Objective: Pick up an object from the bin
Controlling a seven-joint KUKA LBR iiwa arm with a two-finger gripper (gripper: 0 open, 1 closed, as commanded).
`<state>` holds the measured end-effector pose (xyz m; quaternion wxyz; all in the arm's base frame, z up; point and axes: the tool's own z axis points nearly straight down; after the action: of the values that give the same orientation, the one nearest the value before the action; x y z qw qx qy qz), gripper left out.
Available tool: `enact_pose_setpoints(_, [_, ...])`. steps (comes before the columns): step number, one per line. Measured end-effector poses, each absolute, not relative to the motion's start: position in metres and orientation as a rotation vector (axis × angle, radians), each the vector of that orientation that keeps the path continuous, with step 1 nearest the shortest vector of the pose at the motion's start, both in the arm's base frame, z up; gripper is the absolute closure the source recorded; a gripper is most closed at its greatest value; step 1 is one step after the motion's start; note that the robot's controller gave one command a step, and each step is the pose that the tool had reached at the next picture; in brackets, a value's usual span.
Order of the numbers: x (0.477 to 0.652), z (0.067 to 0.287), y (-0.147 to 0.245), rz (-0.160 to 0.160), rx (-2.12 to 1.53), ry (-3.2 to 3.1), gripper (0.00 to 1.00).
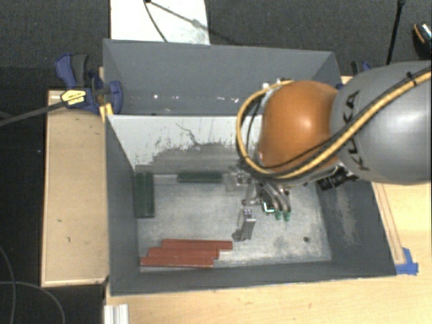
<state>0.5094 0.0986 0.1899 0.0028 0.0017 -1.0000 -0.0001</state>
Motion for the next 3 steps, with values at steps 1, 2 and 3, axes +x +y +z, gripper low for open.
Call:
enact_pose_setpoints(1, [0.4807, 0.0711, 0.1337, -0.003, 0.412, -3.131, 0.0])
enact_pose_setpoints(2, [0.4838, 0.0748, 0.1338, -0.006, 0.399, -3.145, 1.0])
enact_pose_setpoints(3, [0.4804, 0.0725, 0.1339, -0.005, 0.397, -3.133, 0.0])
